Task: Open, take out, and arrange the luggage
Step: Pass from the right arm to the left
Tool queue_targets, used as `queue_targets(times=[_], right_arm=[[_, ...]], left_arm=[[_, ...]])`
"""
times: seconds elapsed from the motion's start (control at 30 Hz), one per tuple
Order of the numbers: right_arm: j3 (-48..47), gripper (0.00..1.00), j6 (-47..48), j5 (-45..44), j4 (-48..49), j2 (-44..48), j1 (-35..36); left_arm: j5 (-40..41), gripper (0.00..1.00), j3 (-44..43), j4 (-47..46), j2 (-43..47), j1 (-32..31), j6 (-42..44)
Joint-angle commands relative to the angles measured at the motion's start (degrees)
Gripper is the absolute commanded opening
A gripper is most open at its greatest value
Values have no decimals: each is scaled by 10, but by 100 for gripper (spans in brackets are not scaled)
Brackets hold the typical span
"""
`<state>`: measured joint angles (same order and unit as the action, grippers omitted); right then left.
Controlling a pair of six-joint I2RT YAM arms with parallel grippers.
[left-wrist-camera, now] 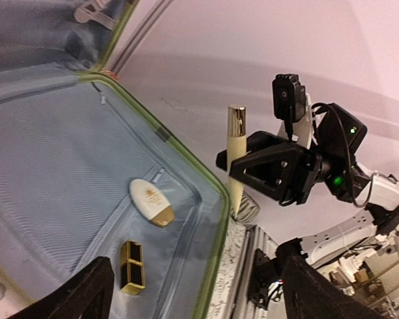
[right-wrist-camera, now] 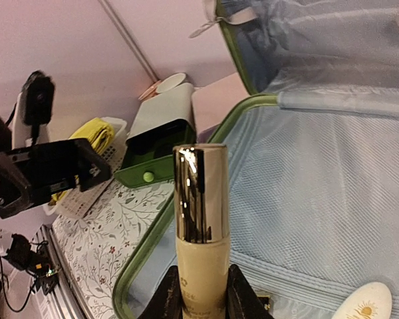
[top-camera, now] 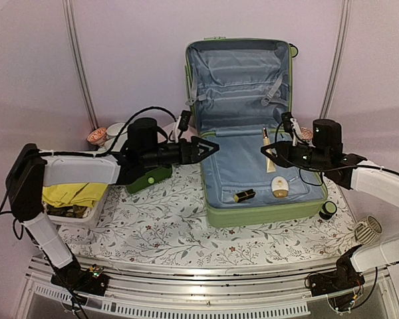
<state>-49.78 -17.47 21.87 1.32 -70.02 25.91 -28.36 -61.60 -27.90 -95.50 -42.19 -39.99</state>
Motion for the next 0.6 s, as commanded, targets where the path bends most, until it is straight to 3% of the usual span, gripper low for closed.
queue_targets(times=[0.0, 0.2, 0.33, 0.57], right_arm=[[3, 22, 32, 53, 43, 9, 25], [3, 22, 49, 63, 42, 7, 46], [1, 22, 57, 66, 44, 1, 60], [-2, 22, 60, 76, 47, -14, 71]], left_arm=[[-61, 87, -80, -85, -66, -25, -48], [-77, 80, -159, -84, -127, -51, -53], [-74, 69, -193, -58, -152, -58, -53], [-73, 58, -213, -47, -166, -65, -54]])
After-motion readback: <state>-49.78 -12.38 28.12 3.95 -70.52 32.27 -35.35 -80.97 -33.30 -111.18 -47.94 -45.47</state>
